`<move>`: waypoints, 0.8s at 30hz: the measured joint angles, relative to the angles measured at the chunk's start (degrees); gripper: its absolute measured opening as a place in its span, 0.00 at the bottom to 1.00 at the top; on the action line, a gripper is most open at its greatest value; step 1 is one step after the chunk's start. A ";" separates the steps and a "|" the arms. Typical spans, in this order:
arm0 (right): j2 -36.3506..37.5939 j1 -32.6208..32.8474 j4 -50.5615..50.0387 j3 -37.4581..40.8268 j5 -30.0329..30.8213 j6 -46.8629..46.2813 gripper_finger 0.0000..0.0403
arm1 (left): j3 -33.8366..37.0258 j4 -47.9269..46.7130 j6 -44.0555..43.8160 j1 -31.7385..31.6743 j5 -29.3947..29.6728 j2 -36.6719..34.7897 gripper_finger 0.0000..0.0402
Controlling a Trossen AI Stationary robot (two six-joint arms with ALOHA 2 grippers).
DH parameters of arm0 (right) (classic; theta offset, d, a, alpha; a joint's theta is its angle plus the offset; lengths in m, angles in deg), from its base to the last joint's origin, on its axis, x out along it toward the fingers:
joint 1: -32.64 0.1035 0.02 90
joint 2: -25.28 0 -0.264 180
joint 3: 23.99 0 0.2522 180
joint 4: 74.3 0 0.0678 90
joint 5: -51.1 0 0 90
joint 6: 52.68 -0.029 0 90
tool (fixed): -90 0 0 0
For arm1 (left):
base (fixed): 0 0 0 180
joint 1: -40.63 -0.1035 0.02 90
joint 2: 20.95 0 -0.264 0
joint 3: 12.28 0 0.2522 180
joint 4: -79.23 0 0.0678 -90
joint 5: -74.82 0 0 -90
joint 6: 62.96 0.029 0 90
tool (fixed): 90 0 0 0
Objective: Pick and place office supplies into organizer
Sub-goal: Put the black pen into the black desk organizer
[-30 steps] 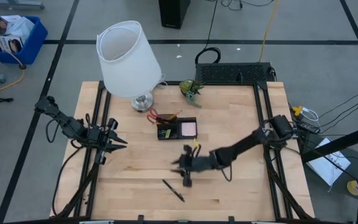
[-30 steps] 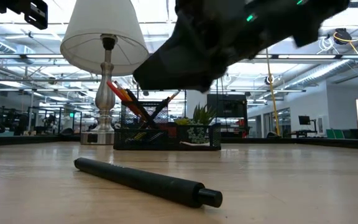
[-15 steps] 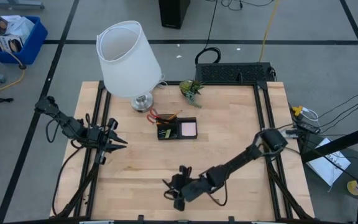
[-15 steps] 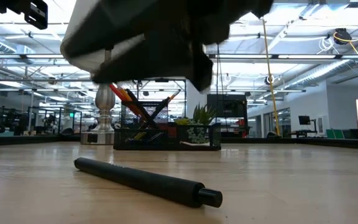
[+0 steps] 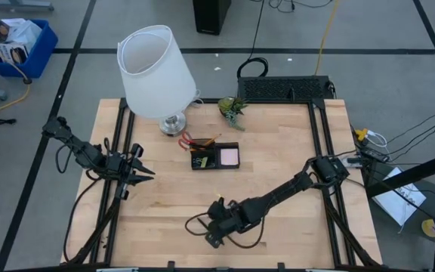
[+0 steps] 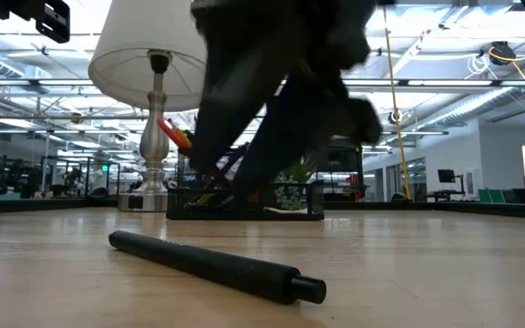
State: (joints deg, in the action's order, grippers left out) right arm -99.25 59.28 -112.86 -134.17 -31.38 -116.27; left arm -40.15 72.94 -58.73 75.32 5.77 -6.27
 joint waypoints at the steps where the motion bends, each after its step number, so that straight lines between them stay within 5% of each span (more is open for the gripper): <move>1: 0.00 -0.03 -3.90 -1.58 0.47 0.15 0.34 | 0.00 0.01 0.00 0.00 0.00 0.00 0.17; 6: -1.11 -0.40 -5.31 -4.46 0.18 10.01 0.35 | 0.00 0.00 0.00 0.00 0.00 0.00 0.17; 13: -6.22 -2.96 -3.73 -6.43 -16.45 6.89 0.35 | 0.00 -0.01 0.00 -0.01 0.00 0.00 0.17; 20: -6.22 -2.72 -14.58 -13.82 -4.84 12.00 0.35 | 0.00 0.03 0.00 0.01 0.00 0.00 0.17; 24: -7.59 -3.53 -13.25 -13.75 -4.81 13.03 0.35 | 0.00 0.06 0.00 0.00 0.00 -0.02 0.17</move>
State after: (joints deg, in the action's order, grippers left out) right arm -106.84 55.74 -126.11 -147.93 -36.19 -103.24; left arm -40.15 73.00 -58.73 75.32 5.77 -6.29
